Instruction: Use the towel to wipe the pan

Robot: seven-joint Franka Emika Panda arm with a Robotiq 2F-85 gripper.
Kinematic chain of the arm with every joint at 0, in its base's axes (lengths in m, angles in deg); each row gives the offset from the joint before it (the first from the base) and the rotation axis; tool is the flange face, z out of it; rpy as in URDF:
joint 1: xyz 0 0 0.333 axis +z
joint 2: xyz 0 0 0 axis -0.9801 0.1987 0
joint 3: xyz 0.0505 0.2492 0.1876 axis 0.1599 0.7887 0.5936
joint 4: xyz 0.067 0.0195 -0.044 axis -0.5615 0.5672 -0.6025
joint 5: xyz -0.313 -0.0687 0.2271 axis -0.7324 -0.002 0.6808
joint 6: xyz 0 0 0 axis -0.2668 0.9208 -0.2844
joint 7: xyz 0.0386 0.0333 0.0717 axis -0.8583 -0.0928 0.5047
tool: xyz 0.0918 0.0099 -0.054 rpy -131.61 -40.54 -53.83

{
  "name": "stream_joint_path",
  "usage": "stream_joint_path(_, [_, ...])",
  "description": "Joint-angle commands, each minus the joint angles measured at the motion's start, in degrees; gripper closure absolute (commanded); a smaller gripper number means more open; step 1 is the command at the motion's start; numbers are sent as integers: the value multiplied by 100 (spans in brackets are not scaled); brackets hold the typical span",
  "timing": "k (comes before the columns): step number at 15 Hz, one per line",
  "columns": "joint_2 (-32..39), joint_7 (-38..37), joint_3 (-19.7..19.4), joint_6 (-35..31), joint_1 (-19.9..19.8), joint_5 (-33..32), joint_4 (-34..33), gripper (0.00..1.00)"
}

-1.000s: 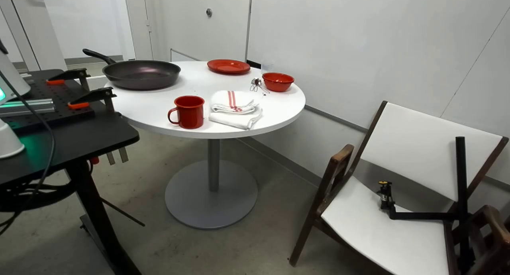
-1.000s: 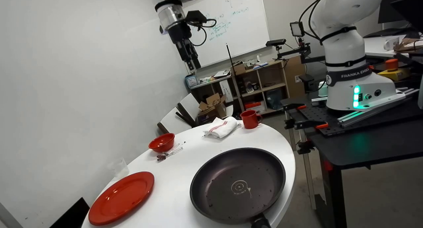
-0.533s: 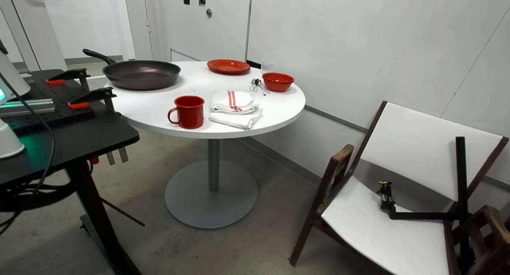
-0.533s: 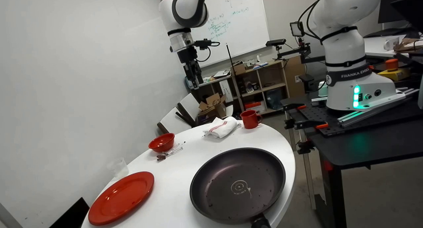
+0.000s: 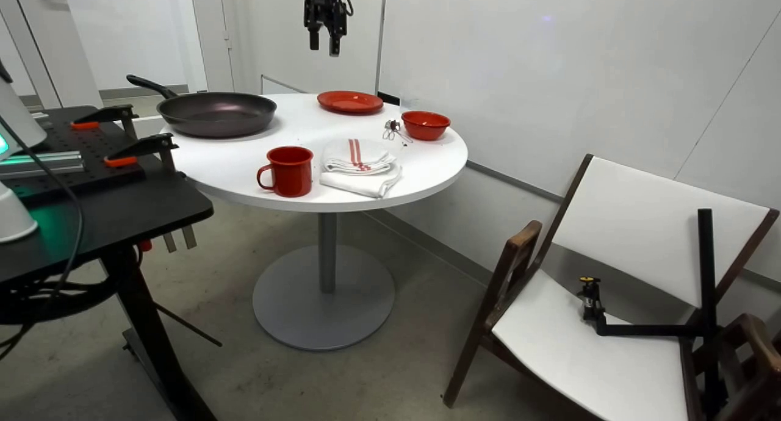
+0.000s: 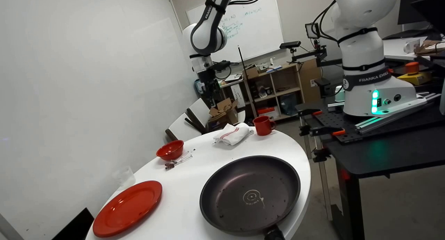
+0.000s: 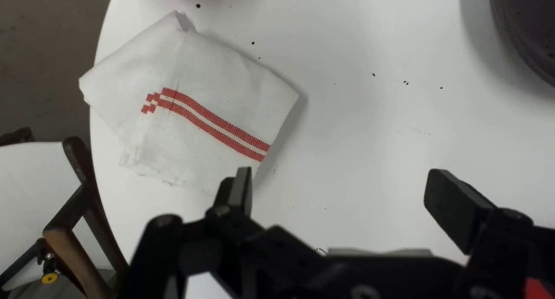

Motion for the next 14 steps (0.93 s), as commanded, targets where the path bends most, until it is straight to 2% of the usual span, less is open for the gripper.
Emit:
stream_joint_path(1, [580,318,54,91,-203,586,-474,0])
stream_joint_path(5, [1122,217,66,189,-273,793,-904,0])
stream_joint_path(14, [2118,-419,-45,244,-176,618,-1546,0])
